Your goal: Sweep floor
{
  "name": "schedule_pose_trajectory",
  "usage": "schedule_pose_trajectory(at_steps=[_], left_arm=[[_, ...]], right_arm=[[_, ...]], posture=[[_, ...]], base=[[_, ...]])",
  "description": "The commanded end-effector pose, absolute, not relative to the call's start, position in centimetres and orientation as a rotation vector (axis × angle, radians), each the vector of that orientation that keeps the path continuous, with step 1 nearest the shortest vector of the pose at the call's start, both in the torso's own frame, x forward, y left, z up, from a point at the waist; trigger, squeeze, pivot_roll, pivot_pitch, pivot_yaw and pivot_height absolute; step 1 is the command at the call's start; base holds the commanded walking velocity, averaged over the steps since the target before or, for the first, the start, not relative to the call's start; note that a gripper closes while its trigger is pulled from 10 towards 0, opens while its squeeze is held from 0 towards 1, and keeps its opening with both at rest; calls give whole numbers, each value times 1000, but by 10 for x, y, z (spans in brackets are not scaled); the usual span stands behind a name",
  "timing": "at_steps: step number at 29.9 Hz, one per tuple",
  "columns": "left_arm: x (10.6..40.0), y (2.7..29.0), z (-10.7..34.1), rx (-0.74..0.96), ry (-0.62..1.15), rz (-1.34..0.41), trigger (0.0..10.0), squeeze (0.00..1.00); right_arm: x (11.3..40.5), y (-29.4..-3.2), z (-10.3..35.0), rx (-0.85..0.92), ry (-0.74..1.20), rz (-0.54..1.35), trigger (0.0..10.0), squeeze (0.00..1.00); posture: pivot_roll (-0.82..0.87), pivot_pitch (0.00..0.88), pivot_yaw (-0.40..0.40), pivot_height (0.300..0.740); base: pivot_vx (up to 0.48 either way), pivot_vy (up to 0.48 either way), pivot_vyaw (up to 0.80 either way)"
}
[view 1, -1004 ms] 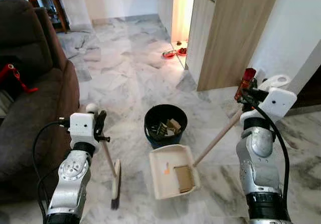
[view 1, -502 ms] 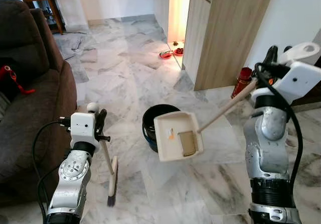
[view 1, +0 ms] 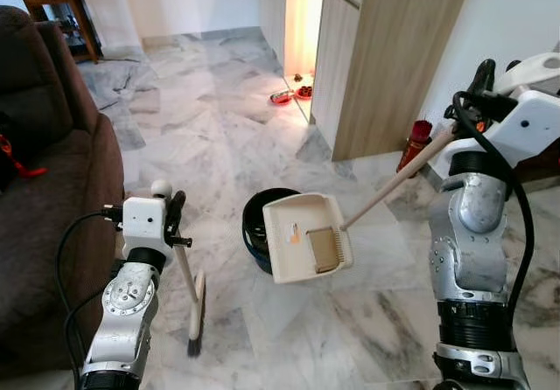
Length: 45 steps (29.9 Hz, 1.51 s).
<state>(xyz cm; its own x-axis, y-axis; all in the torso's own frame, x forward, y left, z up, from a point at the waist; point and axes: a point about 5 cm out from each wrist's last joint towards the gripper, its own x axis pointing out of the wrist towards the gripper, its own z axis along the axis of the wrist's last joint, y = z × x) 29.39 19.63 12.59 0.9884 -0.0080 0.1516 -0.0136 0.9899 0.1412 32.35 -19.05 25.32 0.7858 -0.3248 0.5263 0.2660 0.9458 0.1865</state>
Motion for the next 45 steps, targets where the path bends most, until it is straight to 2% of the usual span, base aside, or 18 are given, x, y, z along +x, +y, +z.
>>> schedule_pose_trajectory(at_steps=[1,15,21,45], left_arm=[[297,195,138,154,-216,6,10000,0],[297,195,139,152,-221,11,10000,0],[297,196,139,152,-223,15,10000,0],[298,197,140,157,-228,18,10000,0]], right_arm=[[317,-190,276,120,-695,-316,10000,0],[318,-187,275,131,-688,-305,10000,0],[319,-185,275,133,-686,-292,10000,0],[320,-180,271,155,-675,-266,10000,0]], posture=[[-22,0,12,740],[-19,0,10,740],[-17,0,7,740],[-14,0,11,740]], base=[[405,0,0],[403,0,0],[404,0,614],[404,0,0]])
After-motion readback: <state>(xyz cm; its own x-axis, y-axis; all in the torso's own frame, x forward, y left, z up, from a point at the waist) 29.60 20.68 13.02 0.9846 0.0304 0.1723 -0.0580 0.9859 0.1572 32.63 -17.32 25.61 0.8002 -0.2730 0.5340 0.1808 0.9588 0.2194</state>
